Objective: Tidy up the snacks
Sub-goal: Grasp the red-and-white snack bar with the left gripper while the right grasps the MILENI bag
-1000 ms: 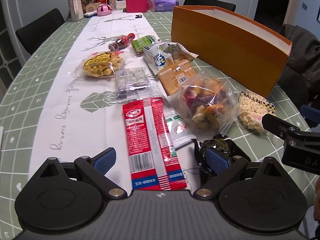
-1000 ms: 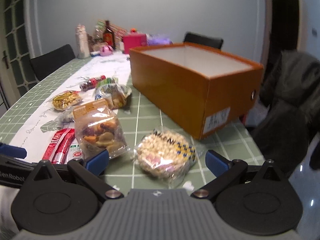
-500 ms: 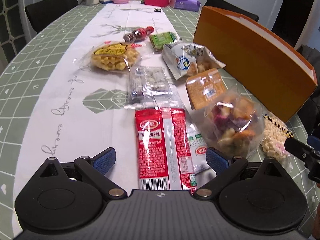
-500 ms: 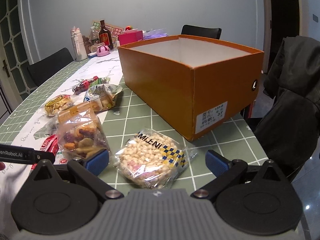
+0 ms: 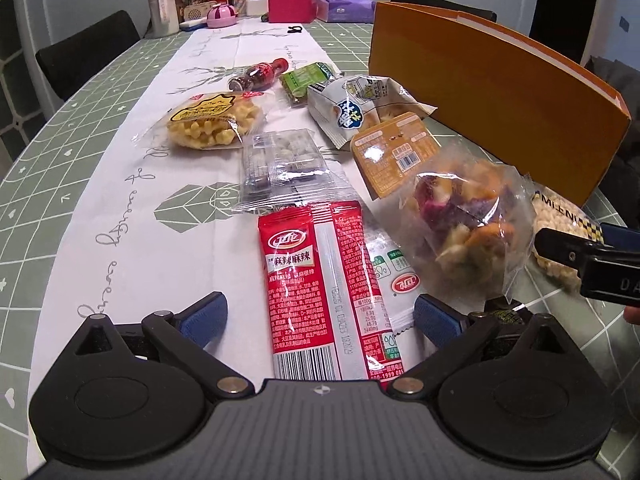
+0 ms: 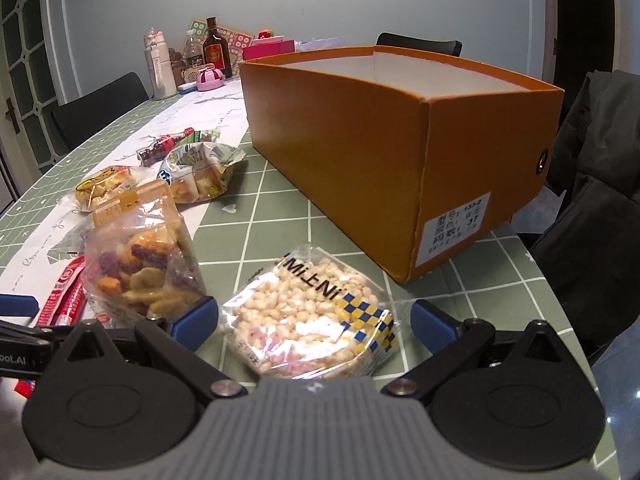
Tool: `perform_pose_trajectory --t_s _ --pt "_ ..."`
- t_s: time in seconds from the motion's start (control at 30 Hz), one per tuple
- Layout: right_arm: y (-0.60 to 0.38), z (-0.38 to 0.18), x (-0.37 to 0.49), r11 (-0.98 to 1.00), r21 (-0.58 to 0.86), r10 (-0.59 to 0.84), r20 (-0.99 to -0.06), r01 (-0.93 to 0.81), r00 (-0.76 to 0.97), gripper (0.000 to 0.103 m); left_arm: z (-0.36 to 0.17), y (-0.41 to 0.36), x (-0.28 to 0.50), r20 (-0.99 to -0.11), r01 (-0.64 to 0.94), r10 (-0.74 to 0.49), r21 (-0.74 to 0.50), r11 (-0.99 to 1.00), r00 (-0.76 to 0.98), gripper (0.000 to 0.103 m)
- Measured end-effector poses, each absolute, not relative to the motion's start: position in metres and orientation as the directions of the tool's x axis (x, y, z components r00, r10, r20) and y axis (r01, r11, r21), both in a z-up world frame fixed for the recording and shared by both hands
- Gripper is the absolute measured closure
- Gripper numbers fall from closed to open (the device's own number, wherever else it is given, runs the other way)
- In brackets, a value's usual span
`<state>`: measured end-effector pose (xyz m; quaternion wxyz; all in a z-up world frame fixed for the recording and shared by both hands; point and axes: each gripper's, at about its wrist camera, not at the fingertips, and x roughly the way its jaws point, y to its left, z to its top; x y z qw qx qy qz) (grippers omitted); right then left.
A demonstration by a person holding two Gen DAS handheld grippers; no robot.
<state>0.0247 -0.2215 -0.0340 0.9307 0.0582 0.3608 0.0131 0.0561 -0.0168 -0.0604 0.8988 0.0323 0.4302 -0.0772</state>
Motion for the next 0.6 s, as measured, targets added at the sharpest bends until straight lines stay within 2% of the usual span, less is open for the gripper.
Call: perform_pose_trajectory --t_s 0.07,0.2,0.33,0.47,0.5,0.57,0.6 --pt "-0.222 -0.038 0.026 0.993 0.113 0.061 -0.684 0.023 0.727 0.004 -0.061 -0.017 0.056 -0.773 0.173 -0.112 -0.002 0.985 0.625 0.0" --pt "-0.216 -0.042 0.023 0.999 0.038 0.015 -0.678 0.015 0.735 0.013 -0.066 -0.013 0.047 -0.725 0.182 -0.134 -0.011 0.983 0.675 0.0" --pt "-0.22 -0.042 0.021 0.998 0.056 0.022 -0.663 0.021 0.748 0.022 -0.068 -0.01 0.042 -0.704 0.178 -0.122 0.007 0.984 0.7 0.0" --pt "-0.22 -0.042 0.019 0.998 0.059 0.025 -0.654 0.018 0.756 0.025 -0.065 -0.004 0.041 -0.711 0.179 -0.136 -0.014 0.984 0.69 0.0" --pt "-0.221 -0.041 0.019 0.998 0.063 0.028 -0.652 0.017 0.758 0.026 -0.063 -0.002 0.041 -0.707 0.176 -0.144 -0.029 0.984 0.692 0.003" --pt "-0.222 -0.041 0.017 0.997 0.072 0.033 -0.647 0.017 0.762 0.027 -0.059 0.002 0.04 -0.697 0.184 -0.167 -0.051 0.982 0.698 0.041" --pt "-0.222 -0.041 0.016 0.997 0.074 0.034 -0.646 0.017 0.762 0.027 -0.058 0.002 0.04 -0.699 0.182 -0.165 -0.051 0.982 0.696 0.043"
